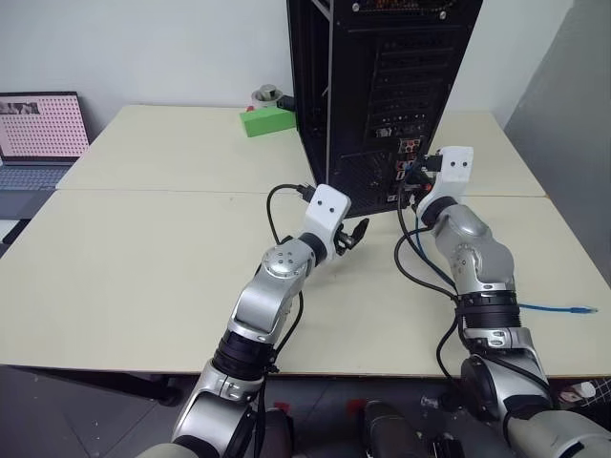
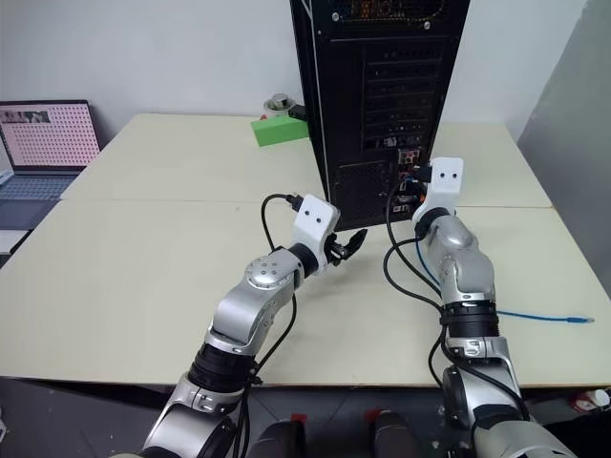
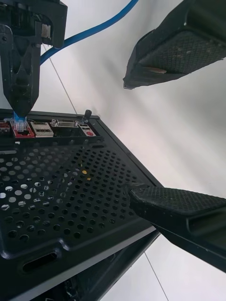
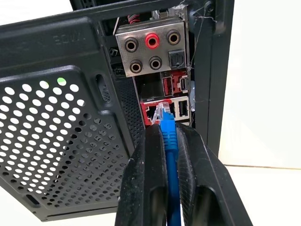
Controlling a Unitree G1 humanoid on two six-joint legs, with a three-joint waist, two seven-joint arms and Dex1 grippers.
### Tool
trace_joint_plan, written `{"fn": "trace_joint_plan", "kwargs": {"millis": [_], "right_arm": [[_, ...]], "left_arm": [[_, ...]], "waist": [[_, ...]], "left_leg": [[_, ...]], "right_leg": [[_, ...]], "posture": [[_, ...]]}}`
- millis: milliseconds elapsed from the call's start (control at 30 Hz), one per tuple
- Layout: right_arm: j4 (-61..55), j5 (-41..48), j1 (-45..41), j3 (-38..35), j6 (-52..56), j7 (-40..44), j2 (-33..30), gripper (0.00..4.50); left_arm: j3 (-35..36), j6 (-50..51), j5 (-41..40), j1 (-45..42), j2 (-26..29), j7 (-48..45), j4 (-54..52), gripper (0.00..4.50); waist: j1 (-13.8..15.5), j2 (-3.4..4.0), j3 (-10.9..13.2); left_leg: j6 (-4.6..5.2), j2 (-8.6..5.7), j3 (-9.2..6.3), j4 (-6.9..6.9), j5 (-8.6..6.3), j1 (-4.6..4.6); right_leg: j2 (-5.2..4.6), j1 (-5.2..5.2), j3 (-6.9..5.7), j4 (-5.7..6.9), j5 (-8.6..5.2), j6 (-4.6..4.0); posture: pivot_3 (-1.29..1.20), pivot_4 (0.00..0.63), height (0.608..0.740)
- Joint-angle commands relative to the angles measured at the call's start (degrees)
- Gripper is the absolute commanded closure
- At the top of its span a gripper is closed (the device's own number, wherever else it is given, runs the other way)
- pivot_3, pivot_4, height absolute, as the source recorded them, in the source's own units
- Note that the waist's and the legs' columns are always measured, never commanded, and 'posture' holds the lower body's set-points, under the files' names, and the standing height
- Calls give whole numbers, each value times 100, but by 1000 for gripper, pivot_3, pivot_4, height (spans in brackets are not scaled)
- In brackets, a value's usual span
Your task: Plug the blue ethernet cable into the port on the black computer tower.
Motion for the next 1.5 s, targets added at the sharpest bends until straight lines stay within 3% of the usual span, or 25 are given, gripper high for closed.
{"fn": "trace_joint_plan", "kwargs": {"millis": [33, 1500], "right_arm": [[-75, -138, -173, 77, -173, 84, -71, 4474], [-74, -378, -366, 142, -191, -69, 137, 4474]], "left_arm": [[3, -53, 50, -22, -1, 9, -184, 1138], [-36, -109, 172, 51, 29, -71, -154, 1138]], "waist": [[-13, 0, 0], [-65, 0, 0]], "left_leg": [[0, 0, 0, 0, 0, 0], [0, 0, 0, -1, 0, 0]], "right_leg": [[0, 0, 0, 0, 0, 0], [0, -2, 1, -1, 0, 0]], "posture": [[0, 150, 740], [0, 150, 740]]}}
